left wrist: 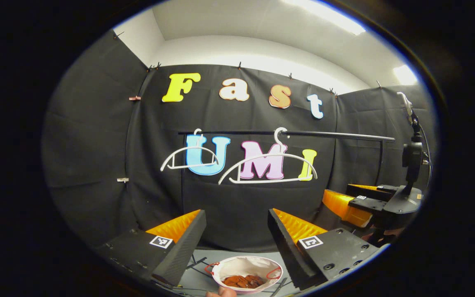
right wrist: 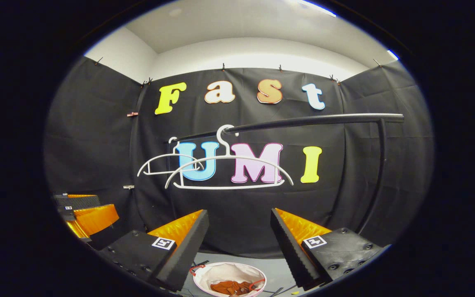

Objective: Grasp the clothes on the hanger with both hands and then place them into the laundry hamper below.

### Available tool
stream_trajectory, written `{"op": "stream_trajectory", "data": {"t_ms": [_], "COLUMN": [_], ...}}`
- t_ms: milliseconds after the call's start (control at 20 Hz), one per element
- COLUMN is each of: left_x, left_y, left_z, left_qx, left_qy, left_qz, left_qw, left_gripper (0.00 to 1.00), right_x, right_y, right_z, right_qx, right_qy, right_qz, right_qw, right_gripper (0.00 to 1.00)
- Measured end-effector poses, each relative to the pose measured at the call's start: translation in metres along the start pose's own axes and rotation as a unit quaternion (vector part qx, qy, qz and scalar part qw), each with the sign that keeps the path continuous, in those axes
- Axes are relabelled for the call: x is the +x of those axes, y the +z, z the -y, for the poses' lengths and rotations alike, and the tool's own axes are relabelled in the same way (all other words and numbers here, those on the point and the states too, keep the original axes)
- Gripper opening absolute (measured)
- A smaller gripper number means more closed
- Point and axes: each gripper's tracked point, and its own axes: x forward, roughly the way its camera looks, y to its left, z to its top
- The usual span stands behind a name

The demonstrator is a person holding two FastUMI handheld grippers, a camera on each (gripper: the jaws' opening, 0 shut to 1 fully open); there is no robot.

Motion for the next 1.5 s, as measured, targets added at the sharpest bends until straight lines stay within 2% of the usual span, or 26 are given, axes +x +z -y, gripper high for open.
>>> {"op": "stream_trajectory", "data": {"t_ms": [100, 350, 400, 450, 550, 600, 650, 750, 800, 850, 900, 1250, 1300, 1350, 1500], "left_x": [-0.003, -0.008, -0.009, -0.01, -0.011, -0.011, -0.01, -0.011, -0.012, -0.013, -0.014, -0.02, -0.021, -0.021, -0.021], "left_y": [-0.001, 0.004, 0.007, 0.009, 0.013, 0.013, 0.011, 0.01, 0.011, 0.011, 0.011, 0.011, 0.012, 0.013, 0.012], "left_z": [0.0, 0.001, 0.002, 0.003, 0.004, 0.006, 0.006, 0.009, 0.011, 0.013, 0.014, 0.014, 0.014, 0.014, 0.012], "left_qx": [0.003, 0.002, 0.004, 0.008, 0.016, 0.018, 0.02, 0.019, 0.019, 0.021, 0.021, 0.015, 0.014, 0.013, 0.014], "left_qy": [0.003, 0.002, 0.0, -0.001, 0.001, 0.001, 0.003, 0.0, -0.002, -0.005, -0.007, -0.009, -0.009, -0.009, -0.007], "left_qz": [0.003, 0.004, 0.006, 0.008, 0.013, 0.01, 0.007, 0.004, 0.004, 0.002, 0.003, 0.001, 0.002, 0.002, 0.001], "left_qw": [1.0, 1.0, 1.0, 1.0, 1.0, 1.0, 1.0, 1.0, 1.0, 1.0, 1.0, 1.0, 1.0, 1.0, 1.0], "left_gripper": [0.95, 0.92, 0.95, 0.92, 0.92, 0.95, 0.95, 0.95, 0.95, 0.95, 0.95, 0.95, 0.92, 0.95, 0.95], "right_x": [-0.002, -0.013, -0.013, -0.015, -0.019, -0.02, -0.021, -0.025, -0.026, -0.027, -0.027, -0.03, -0.03, -0.029, -0.031], "right_y": [0.001, 0.014, 0.018, 0.023, 0.032, 0.037, 0.04, 0.046, 0.049, 0.05, 0.05, 0.042, 0.039, 0.038, 0.039], "right_z": [-0.001, 0.001, -0.001, -0.002, -0.002, -0.004, -0.004, -0.004, -0.006, -0.007, -0.008, -0.009, -0.009, -0.008, -0.007], "right_qx": [0.003, -0.009, -0.012, -0.016, -0.019, -0.019, -0.019, -0.022, -0.026, -0.03, -0.03, -0.02, -0.019, -0.017, -0.015], "right_qy": [0.004, 0.006, 0.006, 0.007, 0.008, 0.009, 0.006, 0.006, 0.007, 0.007, 0.008, 0.011, 0.01, 0.01, 0.007], "right_qz": [-0.002, 0.016, 0.021, 0.026, 0.038, 0.043, 0.047, 0.055, 0.059, 0.061, 0.061, 0.051, 0.048, 0.045, 0.046], "right_qw": [1.0, 1.0, 1.0, 1.0, 0.999, 0.999, 0.999, 0.998, 0.998, 0.998, 0.998, 0.998, 0.999, 0.999, 0.999], "right_gripper": [0.94, 0.97, 0.97, 0.94, 0.94, 0.97, 0.94, 0.97, 0.94, 0.99, 0.97, 0.97, 0.97, 0.97, 0.97]}}
